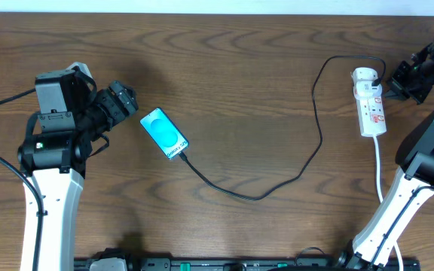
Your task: Plug charger to phone and switch on socket
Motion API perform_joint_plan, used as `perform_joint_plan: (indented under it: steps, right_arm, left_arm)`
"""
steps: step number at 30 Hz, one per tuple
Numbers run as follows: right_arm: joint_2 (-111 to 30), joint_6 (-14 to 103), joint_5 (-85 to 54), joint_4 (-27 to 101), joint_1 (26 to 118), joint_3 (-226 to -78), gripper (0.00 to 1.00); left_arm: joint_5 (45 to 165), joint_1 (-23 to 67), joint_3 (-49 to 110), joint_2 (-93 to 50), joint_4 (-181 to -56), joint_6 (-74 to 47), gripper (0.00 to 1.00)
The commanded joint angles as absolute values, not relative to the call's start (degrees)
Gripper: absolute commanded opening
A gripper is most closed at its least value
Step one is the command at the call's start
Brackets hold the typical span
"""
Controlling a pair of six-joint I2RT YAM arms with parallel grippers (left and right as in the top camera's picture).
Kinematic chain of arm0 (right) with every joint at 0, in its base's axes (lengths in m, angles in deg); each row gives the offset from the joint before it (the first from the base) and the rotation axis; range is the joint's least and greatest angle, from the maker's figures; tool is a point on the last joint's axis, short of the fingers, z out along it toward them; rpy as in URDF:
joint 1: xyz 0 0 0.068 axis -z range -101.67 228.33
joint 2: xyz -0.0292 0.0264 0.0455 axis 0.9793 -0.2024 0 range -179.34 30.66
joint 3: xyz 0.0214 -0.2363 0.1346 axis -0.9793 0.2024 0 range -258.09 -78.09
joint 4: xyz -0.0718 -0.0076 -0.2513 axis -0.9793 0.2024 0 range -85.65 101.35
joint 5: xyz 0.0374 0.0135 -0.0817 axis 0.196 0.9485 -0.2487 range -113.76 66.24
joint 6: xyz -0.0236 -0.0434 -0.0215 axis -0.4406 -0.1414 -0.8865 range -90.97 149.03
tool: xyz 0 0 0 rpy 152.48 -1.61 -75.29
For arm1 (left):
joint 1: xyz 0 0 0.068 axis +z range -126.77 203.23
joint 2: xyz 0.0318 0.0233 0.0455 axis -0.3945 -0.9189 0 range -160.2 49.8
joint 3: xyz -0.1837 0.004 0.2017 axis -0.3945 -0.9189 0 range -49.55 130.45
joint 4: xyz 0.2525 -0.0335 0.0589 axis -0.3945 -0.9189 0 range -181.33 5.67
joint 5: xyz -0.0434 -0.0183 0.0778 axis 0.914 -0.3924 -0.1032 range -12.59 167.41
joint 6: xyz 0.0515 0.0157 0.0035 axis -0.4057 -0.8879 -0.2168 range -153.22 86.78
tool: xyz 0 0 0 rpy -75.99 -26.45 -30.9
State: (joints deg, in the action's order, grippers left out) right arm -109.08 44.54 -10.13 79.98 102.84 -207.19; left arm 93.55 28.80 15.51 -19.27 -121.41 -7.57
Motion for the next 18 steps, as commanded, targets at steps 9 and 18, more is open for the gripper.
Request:
perform_joint_plan:
  steps: [9,18]
  right_arm:
    - [-107.31,45.26,-10.59,79.07,102.23,-205.46,0.01]
    - [-107.31,45.74,-10.81,78.85,102.23,-205.46,0.01]
  left_arm:
    - [92.77,29.04,15.55,-19.43,-121.39,-8.09,0.91]
    - [92.77,29.04,15.55,-19.43,-121.39,-8.09,0.91]
